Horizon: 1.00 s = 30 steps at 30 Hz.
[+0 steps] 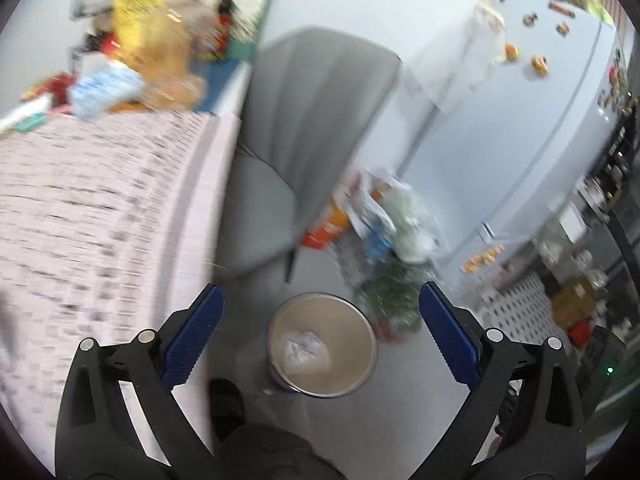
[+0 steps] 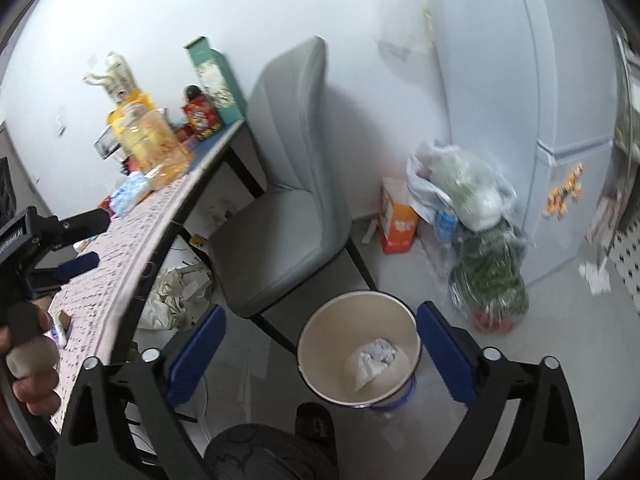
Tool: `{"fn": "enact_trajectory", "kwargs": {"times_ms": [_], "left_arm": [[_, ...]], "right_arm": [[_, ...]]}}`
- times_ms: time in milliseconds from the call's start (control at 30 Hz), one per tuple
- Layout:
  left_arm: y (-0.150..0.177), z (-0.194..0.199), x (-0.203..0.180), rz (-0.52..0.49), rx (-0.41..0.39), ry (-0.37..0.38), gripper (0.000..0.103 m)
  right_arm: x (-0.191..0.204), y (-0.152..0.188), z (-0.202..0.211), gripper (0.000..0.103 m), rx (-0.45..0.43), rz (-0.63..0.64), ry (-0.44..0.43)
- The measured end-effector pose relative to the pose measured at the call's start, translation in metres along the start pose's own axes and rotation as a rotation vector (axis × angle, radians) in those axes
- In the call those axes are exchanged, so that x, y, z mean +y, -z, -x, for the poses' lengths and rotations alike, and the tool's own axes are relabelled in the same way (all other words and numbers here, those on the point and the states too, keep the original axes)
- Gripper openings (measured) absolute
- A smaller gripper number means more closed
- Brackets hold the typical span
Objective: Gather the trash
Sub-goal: 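Open both grippers to drop the trash into the bin, then move both grippers back to the remaining trash on the table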
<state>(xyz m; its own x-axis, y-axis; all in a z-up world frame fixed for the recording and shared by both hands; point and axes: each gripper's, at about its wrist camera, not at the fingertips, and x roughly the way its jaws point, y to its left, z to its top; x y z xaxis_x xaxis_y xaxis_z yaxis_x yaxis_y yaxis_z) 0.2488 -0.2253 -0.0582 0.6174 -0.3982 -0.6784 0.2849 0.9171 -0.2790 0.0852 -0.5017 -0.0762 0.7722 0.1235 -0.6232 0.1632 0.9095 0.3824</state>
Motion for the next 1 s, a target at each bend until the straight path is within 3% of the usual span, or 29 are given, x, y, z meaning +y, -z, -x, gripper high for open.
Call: {"fn": "enact_trajectory", "kwargs": {"times_ms": [167, 233, 367, 567, 1000], "left_arm": [[-0.002, 0.046, 0.031, 0.041, -0.086, -0.061, 0.097], [-0.001, 0.060, 0.042, 0.041, -0.121, -0.122, 0.097], [0.004, 0.081, 0.067, 0.059, -0.141, -0.211, 0.097], [0.016, 0.116, 0.103, 0.128, -0.174, -0.267, 0.097], [0.053, 0.184, 0.170, 0.234, -0.314, -0.264, 0.097]], "right_arm": [[0.042, -0.005, 0.014, 0.095, -0.048, 0.080, -0.042], [0.062, -0.006, 0.017, 0.095, -0.057, 0.116, -0.042], [0.100, -0.005, 0.020, 0.095, -0.060, 0.177, -0.076], [0.142, 0.001, 0.024, 0.095, -0.049, 0.221, -0.102], [0.222, 0.022, 0.033, 0.095, -0.079, 0.339, -0.191]]}}
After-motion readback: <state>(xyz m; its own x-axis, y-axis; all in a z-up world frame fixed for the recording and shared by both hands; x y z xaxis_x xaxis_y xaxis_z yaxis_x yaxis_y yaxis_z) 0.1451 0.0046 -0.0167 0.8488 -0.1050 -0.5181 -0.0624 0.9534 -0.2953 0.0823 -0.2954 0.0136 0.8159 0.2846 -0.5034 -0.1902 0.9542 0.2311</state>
